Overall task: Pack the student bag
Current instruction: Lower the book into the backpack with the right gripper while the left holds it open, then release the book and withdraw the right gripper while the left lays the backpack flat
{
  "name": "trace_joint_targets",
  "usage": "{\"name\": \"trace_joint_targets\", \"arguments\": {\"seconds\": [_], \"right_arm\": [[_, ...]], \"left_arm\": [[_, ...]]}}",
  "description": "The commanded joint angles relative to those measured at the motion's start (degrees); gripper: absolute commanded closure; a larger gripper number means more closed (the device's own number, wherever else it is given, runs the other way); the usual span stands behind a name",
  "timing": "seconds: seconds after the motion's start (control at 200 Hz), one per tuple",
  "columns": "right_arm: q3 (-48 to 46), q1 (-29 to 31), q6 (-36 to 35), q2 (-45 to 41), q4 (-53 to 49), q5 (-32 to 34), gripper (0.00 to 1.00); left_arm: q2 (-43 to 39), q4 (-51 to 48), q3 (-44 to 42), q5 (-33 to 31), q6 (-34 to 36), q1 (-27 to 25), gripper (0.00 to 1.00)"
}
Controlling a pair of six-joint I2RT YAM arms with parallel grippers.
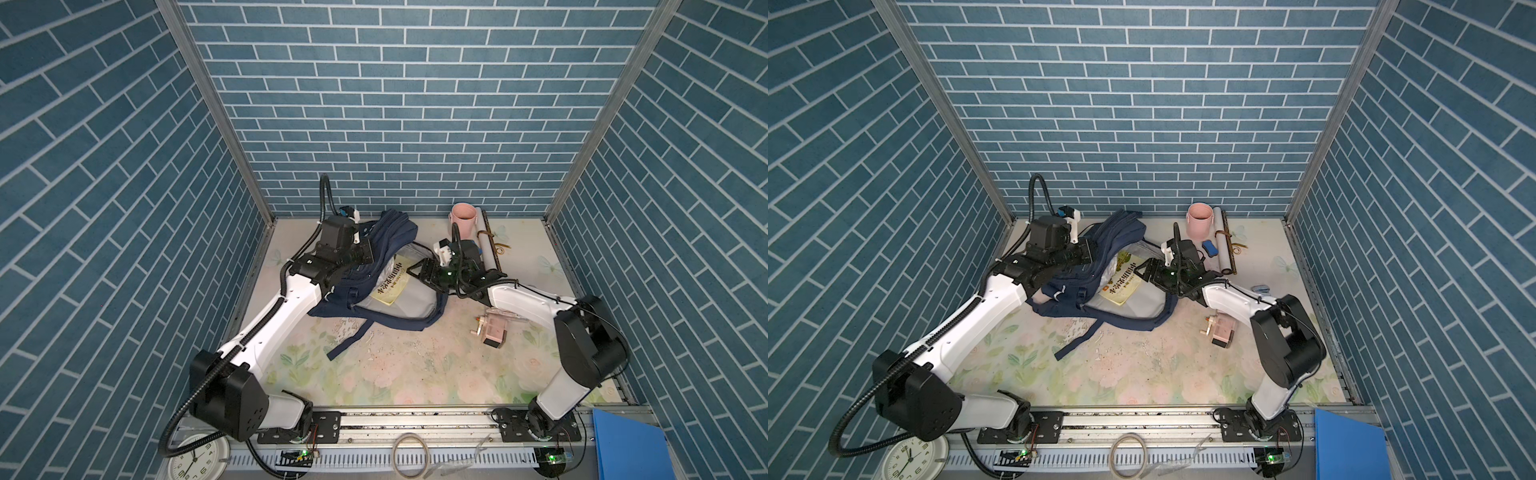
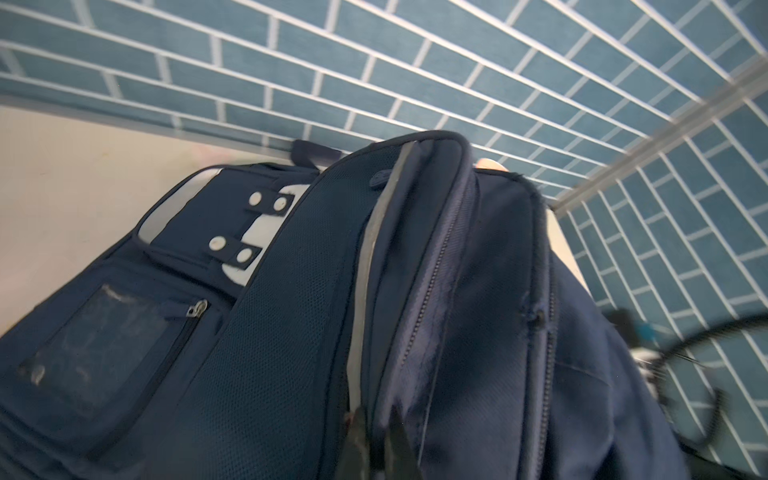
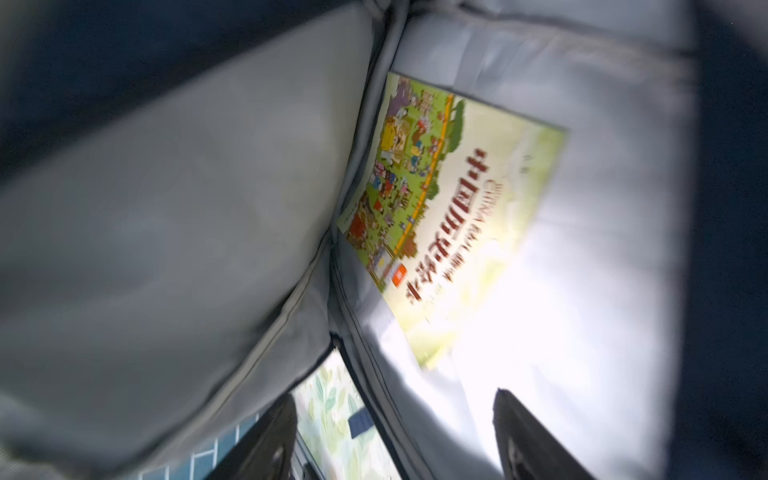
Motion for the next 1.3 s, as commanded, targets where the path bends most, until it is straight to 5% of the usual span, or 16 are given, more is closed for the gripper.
{"name": "trace_joint_targets", "arguments": {"seconds": [0.0,0.315,0.645,0.69,0.745,0.8,0.93,1.295], "right_arm": [[-0.7,0.1,-7.5,-5.0,-9.9,5.2,0.25],[-3.1,-6.8,-15.6,-12.5,-18.0,9.9,0.28],[-5.4,-6.8,-18.5,-12.2,-15.7,7.4,0.36],[-5.8,-6.7,-19.5,-12.2,-15.1,7.4,0.37],[-6.2,-6.5,-20.7,-12.2,-14.7,7.6,0.39],[-6.7,-6.4,-21.9,-12.3,-14.4,7.4,0.4],[-7.8,-5.8,-21.9,-11.4,-13.8,5.7,0.44],[-6.9,-3.9,-20.1,-5.9,-11.9,2.9,0.49]], "left_arm": [[-4.3,4.9,-2.2,-6.2,-6.2,1.2,1.0],[-4.0,14.7,-8.7,-13.0,-21.2,-8.2,1.0],[9.0,18.5,0.2,-6.6,-16.2,-12.4,1.0],[10.1,18.0,1.5,-5.2,-13.3,-12.8,1.0],[11.1,15.2,3.5,-3.3,-8.7,-12.8,0.76],[11.2,11.7,4.9,-1.7,-2.0,-12.6,0.63],[8.3,1.2,5.2,-2.0,16.3,-11.8,0.5],[-1.2,-16.3,-11.2,0.7,60.7,-9.6,0.47]]}}
